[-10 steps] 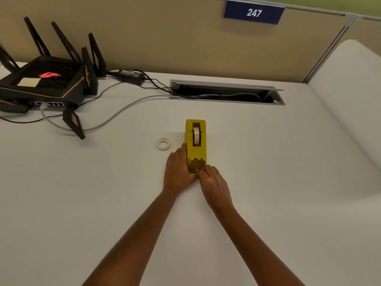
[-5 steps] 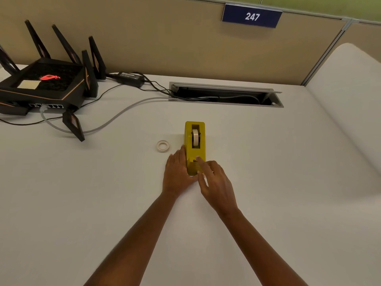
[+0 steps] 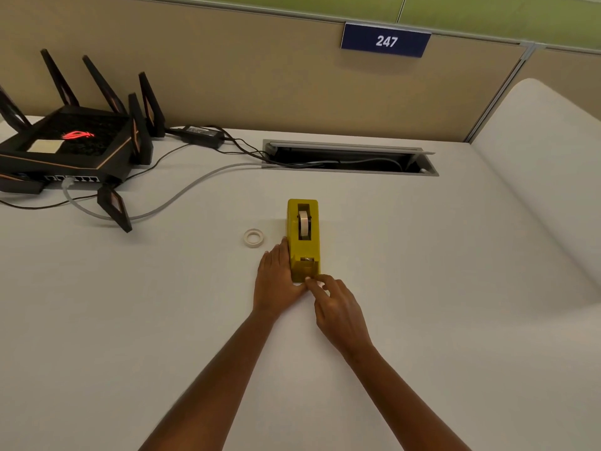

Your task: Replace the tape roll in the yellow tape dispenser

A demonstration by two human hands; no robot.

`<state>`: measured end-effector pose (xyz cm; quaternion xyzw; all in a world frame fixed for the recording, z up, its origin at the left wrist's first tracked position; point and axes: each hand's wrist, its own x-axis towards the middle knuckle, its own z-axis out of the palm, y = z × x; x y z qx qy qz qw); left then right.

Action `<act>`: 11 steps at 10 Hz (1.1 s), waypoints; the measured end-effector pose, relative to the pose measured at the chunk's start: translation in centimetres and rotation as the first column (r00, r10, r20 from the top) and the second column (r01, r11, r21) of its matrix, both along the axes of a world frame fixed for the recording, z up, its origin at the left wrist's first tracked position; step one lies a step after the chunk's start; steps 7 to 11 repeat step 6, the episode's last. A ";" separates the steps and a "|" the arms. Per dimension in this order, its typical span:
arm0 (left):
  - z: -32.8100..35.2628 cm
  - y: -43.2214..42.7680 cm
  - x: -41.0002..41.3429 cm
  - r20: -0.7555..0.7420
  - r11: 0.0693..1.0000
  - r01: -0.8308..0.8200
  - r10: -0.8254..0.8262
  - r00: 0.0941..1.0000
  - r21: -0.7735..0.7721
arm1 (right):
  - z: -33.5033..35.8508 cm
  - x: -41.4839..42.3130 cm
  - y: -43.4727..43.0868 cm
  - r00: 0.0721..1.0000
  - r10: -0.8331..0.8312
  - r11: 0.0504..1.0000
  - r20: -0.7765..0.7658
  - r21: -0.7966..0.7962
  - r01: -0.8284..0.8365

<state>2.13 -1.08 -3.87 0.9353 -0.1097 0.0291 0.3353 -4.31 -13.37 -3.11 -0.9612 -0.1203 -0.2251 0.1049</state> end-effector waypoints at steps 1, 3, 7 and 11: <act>0.1 0.1 -0.5 -0.016 0.999 -0.020 0.021 1.000 0.028 | 0.5 -0.1 -0.4 0.997 -0.049 0.998 -0.057 0.023 0.051; -0.5 0.8 -1.0 0.032 0.992 -0.004 0.000 0.999 0.125 | 1.7 0.6 -1.6 0.984 -0.089 0.995 -0.155 0.037 0.095; -0.4 2.6 -1.4 -0.019 0.957 -0.025 0.032 0.999 0.290 | 2.7 4.0 -2.5 0.924 -0.186 0.979 -0.335 0.013 0.202; -0.4 2.6 -1.4 -0.019 0.957 -0.025 0.032 0.999 0.290 | 2.7 4.0 -2.5 0.924 -0.186 0.979 -0.335 0.013 0.202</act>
